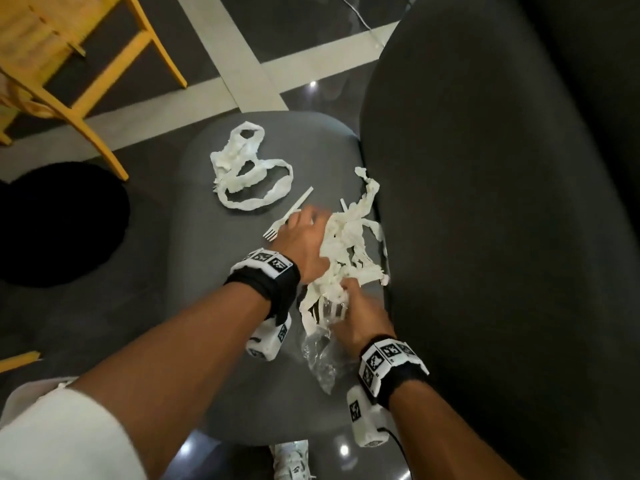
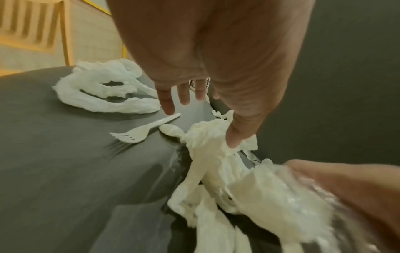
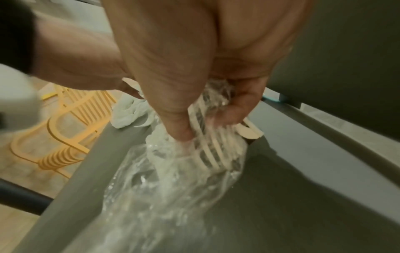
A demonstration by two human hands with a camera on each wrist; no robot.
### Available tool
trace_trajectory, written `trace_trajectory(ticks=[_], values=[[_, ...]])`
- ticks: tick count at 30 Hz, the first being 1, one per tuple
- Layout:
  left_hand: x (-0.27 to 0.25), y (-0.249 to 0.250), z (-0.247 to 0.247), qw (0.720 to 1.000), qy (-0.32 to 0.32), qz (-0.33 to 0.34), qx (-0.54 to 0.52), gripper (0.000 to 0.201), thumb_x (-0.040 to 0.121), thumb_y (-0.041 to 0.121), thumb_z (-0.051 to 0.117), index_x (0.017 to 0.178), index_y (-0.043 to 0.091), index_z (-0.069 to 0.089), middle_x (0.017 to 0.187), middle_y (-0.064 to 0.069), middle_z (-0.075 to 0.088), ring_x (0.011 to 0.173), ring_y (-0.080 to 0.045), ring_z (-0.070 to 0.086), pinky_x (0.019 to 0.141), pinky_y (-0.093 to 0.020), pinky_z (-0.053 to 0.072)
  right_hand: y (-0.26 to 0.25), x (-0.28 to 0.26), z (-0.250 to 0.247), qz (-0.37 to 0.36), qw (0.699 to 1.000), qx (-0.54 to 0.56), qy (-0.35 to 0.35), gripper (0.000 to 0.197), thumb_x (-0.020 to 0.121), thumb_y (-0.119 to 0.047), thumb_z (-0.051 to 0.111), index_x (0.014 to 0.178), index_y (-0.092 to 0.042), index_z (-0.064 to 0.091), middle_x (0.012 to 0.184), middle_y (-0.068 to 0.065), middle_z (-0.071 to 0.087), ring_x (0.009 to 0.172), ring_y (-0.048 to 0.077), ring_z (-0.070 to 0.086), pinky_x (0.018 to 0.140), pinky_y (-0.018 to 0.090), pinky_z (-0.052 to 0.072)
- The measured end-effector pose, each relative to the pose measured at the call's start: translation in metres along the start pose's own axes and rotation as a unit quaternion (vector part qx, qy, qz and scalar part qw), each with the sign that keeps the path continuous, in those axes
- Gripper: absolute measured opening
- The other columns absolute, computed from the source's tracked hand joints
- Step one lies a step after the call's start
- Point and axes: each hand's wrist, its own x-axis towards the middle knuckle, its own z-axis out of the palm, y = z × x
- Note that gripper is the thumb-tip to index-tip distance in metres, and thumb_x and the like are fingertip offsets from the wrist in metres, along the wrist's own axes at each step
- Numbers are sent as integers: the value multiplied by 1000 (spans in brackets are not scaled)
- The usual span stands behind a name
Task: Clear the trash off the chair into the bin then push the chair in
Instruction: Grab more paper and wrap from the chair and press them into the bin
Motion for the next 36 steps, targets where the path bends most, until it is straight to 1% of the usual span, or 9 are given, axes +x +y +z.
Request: trace_trajectory(ticks=[5,8,11,15,19,23,27,33,36], values=[[31,-10,21,988,-113,-15,103,103,75,28,71,154,36,6,164,4,1,151,-34,6,109,-59,32,6,1,0,-50,998,24,5,71,85,-6,73,131,-46,36,128,-5,50,111,16,60,98,39,55],[21,-23,33,986,-112,10,123,58,81,21,60,137,30,46,148,0,40,139,-36,24,109,-51,35,8,3,-4,-99,993,52,43,57,84,-9,75,122,-39,45,122,-8,33,92,4,53,86,14,52],[2,-24,36,997,-34,65,34,11,81,10,54,80,20,59,98,-7,67,104,-33,57,93,-34,35,1,7,-7,-153,979,90,95,41,83,-7,74,108,-29,50,132,-11,26,100,-15,47,77,-8,35],[-21,-33,39,961,-17,-110,-254,17,84,12,57,68,8,58,70,-12,65,64,-21,57,60,-35,44,-12,23,-7,-178,982,53,24,72,78,-4,77,132,-37,43,149,-8,26,116,-6,48,107,17,43],[-42,-36,49,871,-42,-210,-442,23,79,-1,45,84,2,68,81,-21,71,70,-22,59,68,-37,49,-31,36,0,-172,975,-100,-102,117,73,-16,85,155,-47,6,165,2,13,146,23,33,118,35,34],[-59,-50,41,832,-45,-235,-501,19,78,4,52,77,11,70,77,-5,71,76,-20,63,73,-34,50,-48,40,3,-178,972,-92,-126,62,81,-36,76,137,-31,49,121,3,65,121,30,62,99,40,53],[-79,-63,26,828,13,-236,-509,18,74,16,63,90,24,61,84,5,69,81,-17,65,75,-31,52,-71,31,11,-176,974,-89,-112,51,76,-25,82,124,-19,64,107,1,70,99,20,66,74,10,47],[-112,-106,8,757,224,-296,-537,6,83,16,64,88,20,65,81,7,65,77,-7,62,65,-7,46,-117,11,29,-216,967,-133,-29,41,71,-58,70,99,-28,70,89,-4,76,86,20,71,78,37,59],[-144,-146,-3,707,277,-325,-563,19,81,30,60,81,14,70,82,-3,70,83,-17,65,79,-30,52,-139,-1,47,-239,963,-123,-11,41,72,-61,66,93,-27,71,84,-6,76,82,18,71,77,35,59]])
